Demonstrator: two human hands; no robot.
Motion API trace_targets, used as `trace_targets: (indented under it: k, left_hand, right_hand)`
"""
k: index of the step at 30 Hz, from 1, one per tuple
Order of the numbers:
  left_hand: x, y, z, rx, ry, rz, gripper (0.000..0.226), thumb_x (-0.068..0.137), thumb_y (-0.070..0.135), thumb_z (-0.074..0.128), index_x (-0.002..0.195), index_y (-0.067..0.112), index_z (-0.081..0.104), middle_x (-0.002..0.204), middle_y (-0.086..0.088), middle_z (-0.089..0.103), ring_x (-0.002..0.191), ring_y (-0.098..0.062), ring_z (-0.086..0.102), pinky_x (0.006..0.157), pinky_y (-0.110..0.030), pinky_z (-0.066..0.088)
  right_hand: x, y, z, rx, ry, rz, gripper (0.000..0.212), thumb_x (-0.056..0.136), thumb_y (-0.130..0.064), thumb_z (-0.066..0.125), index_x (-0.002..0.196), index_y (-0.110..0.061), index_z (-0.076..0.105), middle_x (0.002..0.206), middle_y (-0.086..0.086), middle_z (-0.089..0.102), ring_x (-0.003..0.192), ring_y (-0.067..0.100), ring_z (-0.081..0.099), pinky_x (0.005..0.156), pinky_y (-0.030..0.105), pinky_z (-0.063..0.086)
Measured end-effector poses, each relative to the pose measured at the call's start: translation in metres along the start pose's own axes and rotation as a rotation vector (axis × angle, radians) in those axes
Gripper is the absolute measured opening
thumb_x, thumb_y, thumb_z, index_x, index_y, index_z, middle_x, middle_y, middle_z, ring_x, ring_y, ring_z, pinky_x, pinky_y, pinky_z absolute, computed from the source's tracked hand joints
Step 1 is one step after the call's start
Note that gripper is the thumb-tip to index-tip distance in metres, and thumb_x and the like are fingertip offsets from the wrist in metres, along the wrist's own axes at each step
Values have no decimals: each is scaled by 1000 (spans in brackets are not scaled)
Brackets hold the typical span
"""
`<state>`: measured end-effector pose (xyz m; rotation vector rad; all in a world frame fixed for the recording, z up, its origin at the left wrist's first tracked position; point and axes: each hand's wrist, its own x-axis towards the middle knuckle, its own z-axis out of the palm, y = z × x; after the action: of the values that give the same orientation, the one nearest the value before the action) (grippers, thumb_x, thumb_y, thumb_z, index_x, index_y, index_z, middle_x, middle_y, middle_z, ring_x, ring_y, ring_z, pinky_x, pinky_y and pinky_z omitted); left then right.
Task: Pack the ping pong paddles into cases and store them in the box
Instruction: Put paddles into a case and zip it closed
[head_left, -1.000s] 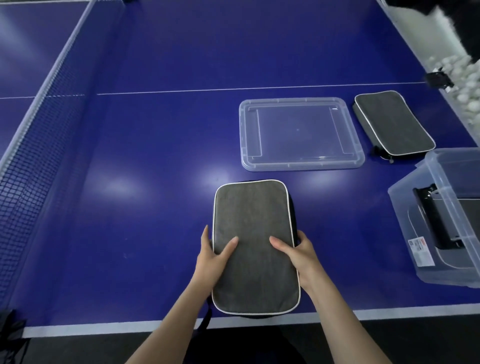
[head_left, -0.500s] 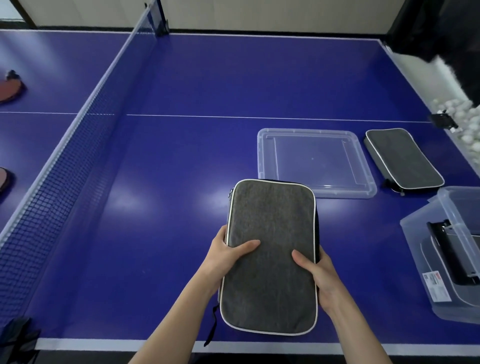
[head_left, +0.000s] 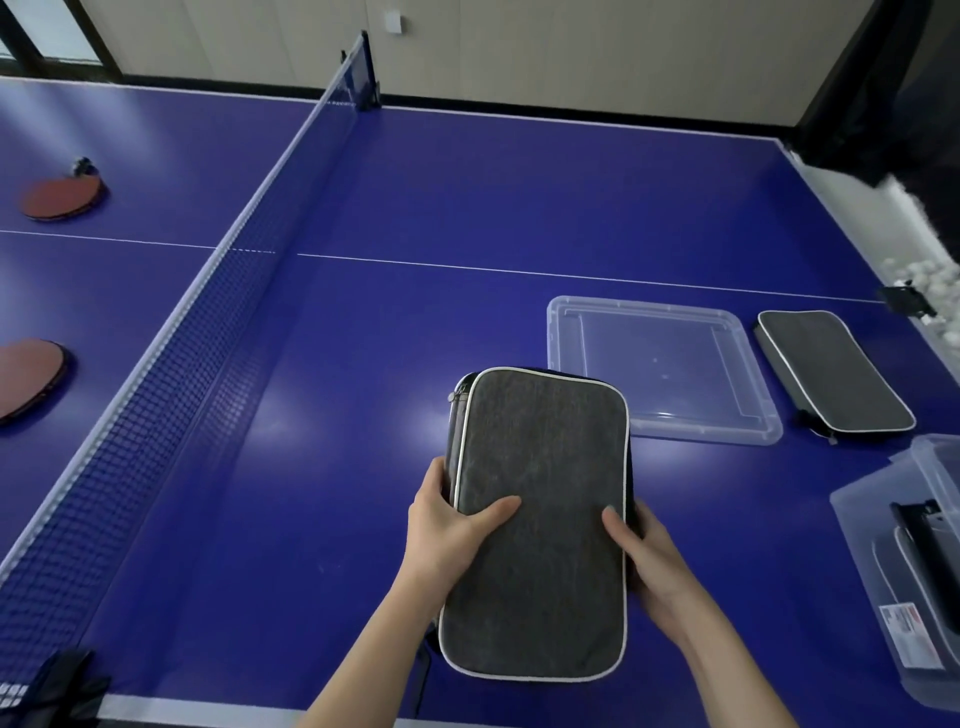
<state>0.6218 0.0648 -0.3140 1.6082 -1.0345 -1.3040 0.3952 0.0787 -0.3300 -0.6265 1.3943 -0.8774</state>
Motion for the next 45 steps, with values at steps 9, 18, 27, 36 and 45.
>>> trace_targets:
  k: [9,18,27,36,45]
  left_hand:
    - [10,19,-21,372,160,224,56,60,47,82,100,39,43,82,19,62,78,-3,61,69,-33,55]
    - [16,16,-28,573,185,307,59,64,52,76,108,40,38,77,18,58,72,-13,63,65,-32,53]
    - [12,6,-33,617,113,321,57,62,55,74,104,45,36,78,20,61,73,-10,64,66,-34,55]
    - [9,7,-31,626,71,375,57,62,58,71,105,46,36,77,23,59,72,-5,62,67,-30,54]
    - [-6,18,-35,531,138,433,58,61,52,80,104,44,42,70,29,54,66,1,59,59,-19,46]
  right_hand:
    - [0,-133,103,-935,241,-1132,32,86,-36,64,109,-15,70,96,2,59,97,17,53,87,30,41]
    - [7,-148,156,-1537,28,-1260,18,91,-27,60,101,-15,68,92,1,53,90,19,48,76,33,35]
    - [10,-155,152,-1751,10,-1232,12,98,-17,46,98,-14,58,92,0,61,83,19,56,72,30,41]
    - [12,-159,125,-1381,98,-982,11,93,-22,58,85,-15,53,83,-3,59,71,16,51,64,31,47]
    - [37,-144,72,-1072,404,-768,18,87,-25,67,80,-14,55,75,-4,57,71,16,53,57,23,36]
